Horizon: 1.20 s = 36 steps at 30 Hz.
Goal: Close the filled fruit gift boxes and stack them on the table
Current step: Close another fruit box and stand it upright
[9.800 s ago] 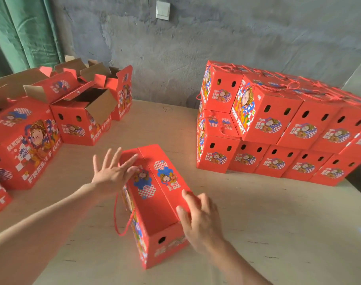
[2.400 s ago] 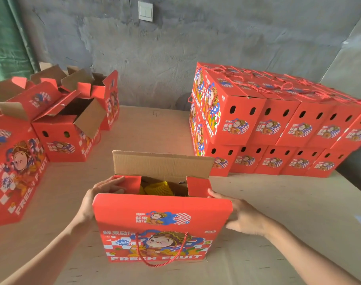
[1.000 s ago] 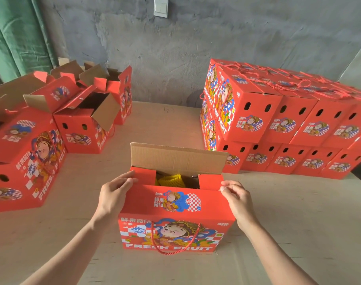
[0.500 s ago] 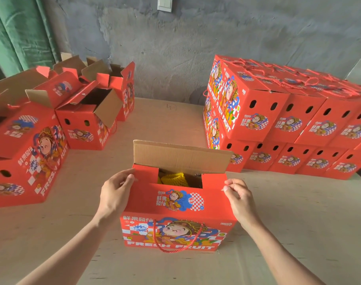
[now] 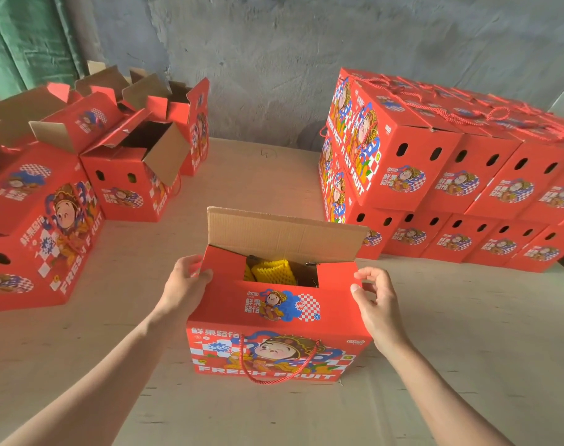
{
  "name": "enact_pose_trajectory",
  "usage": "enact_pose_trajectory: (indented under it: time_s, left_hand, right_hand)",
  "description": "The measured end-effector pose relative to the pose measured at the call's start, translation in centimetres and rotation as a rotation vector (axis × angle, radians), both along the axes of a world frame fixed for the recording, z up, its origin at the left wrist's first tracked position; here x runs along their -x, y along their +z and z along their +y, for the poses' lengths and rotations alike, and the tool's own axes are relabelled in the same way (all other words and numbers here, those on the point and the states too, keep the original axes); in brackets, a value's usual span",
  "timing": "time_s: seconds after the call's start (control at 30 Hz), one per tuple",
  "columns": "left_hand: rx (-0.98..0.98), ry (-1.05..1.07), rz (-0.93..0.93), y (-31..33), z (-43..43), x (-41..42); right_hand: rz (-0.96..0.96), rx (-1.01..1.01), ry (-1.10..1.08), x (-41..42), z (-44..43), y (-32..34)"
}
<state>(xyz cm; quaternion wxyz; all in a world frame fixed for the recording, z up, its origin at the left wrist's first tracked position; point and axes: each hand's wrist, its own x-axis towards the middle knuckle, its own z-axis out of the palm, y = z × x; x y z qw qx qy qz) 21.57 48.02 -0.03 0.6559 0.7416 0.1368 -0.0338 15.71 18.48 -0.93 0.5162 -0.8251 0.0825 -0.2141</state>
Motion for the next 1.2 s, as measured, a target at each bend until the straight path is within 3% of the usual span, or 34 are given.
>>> enact_pose_trajectory:
  time_s: [0.2,0.33,0.4,0.63,0.73,0.83,1.03,1.2]
  left_hand:
    - [-0.062,-0.036,0.033,0.3,-0.1,-0.9]
    - [-0.065,-0.044,0.018,0.1,-0.3,-0.5]
    - [-0.115,-0.058,-0.013,-0.1,-0.4,-0.3]
    - [-0.361,-0.092,-0.262,0.4,-0.6,0.7]
    - [-0.463,-0.074,-0.444,0.9,-0.8,1.4]
    - [-0.644,-0.172,-0.579,0.9,-0.7,2.1]
    - [-0.909,-0.167,-0.525,0.7,-0.7,2.0]
    - [-1.304,-0.537,-0.425,3.0,-0.1,-1.6]
  right_hand:
    - [0.119,-0.032,0.004,-0.5,-0.2,0.4]
    - [0.392,-0.248,0.247,-1.2,-1.6,2.1]
    - [0.467,-0.234,0.316,-1.5,-2.0,2.8]
    - [0.396,-0.236,0.344,-1.3,-2.3,2.6]
    - [0.385,-0.140,0.360,-1.1,-2.5,2.7]
    - [0.365,0.097,0.385,-1.1,-3.2,2.8]
    - [0.370,0.273,0.467,-1.4,-4.0,4.0]
    - [0.283,0.416,0.422,-1.1,-3.7,2.2]
